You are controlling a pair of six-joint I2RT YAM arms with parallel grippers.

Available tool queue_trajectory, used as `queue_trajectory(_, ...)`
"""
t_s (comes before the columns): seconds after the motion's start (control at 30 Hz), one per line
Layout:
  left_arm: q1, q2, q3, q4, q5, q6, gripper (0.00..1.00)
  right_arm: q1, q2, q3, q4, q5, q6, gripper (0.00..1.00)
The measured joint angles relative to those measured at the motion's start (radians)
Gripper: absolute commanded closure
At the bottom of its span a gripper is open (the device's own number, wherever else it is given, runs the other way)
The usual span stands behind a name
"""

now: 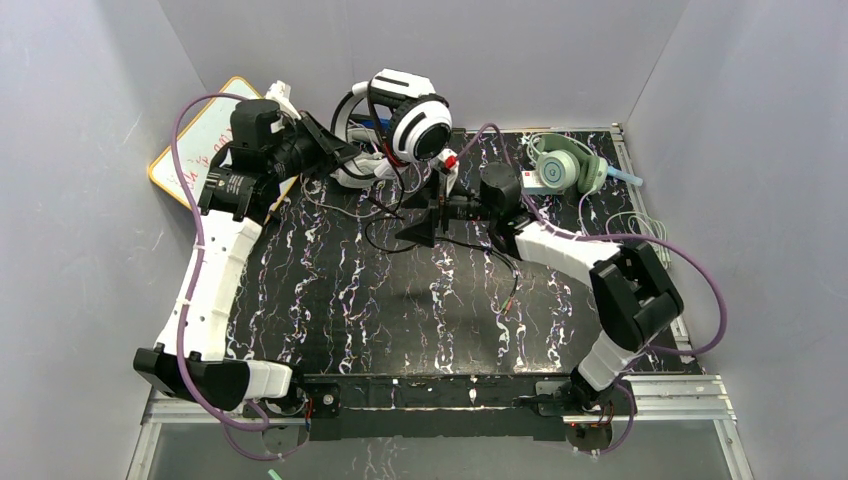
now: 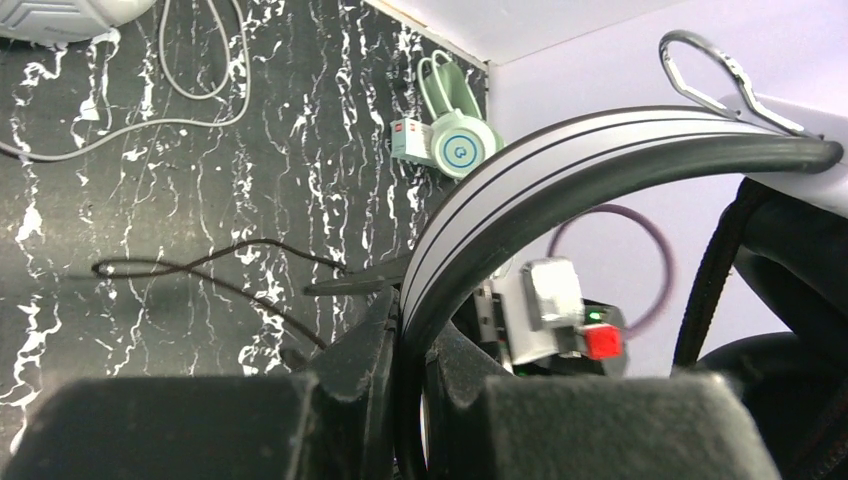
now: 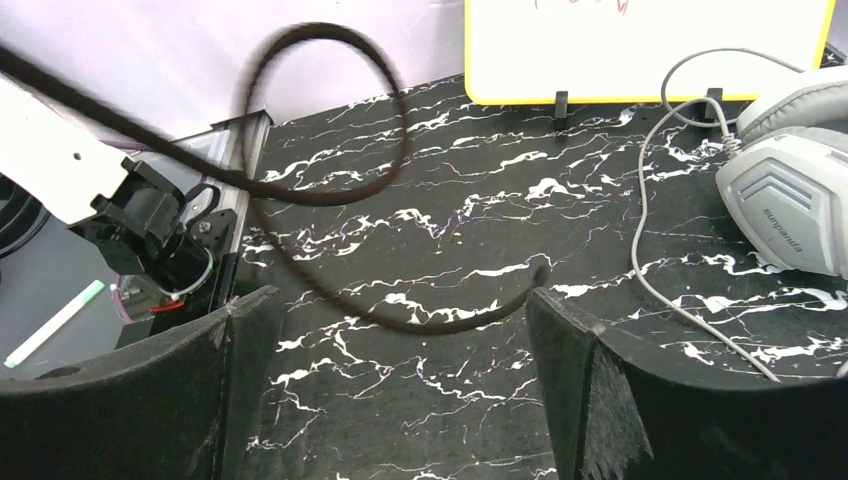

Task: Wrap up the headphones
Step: Wrap the headphones cable around the headphones.

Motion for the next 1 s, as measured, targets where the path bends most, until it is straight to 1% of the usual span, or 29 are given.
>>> queue_trajectory(0.1,-0.005,0.0,0.031,0.0,0.0,-0.009,1.0,0.003,0.05,0.001,0.056,-0.003,0.01,0.06)
queue_trajectory(0.3,-0.017,0.0,0.082,0.003,0.0,-0.021,1.0,0.005,0.162,0.015,0.186,-0.027,0.076,0.21)
queue_trajectory(0.37,-0.021,0.0,0.085,0.005,0.0,-0.022,1.0,0.005,0.199,0.042,0.227,-0.04,0.112,0.22)
queue_trajectory(0.53,-0.023,0.0,0.085,0.0,0.0,-0.026,1.0,0.005,0.264,0.138,0.314,-0.083,0.203,0.18)
queue_trajectory(0.73,-0.023,0.004,0.104,0.0,-0.002,-0.037,1.0,0.013,0.284,0.201,0.367,-0.138,0.248,0.19)
queue_trajectory(0.8,-0.023,0.005,0.113,-0.002,-0.005,-0.043,1.0,0.016,0.29,0.213,0.372,-0.156,0.258,0.22)
queue_trajectory(0.87,-0.023,0.006,0.125,-0.002,-0.008,-0.05,1.0,0.021,0.29,0.212,0.378,-0.167,0.261,0.27)
queue_trajectory(0.93,-0.023,0.007,0.136,-0.002,-0.009,-0.058,1.0,0.026,0.29,0.211,0.388,-0.172,0.264,0.36)
queue_trajectory(0.97,-0.023,0.007,0.14,-0.001,-0.009,-0.063,1.0,0.026,0.29,0.211,0.39,-0.175,0.265,0.43)
queue_trajectory(1.0,-0.023,0.008,0.142,0.0,-0.009,-0.067,1.0,0.027,0.292,0.211,0.396,-0.178,0.269,0.53)
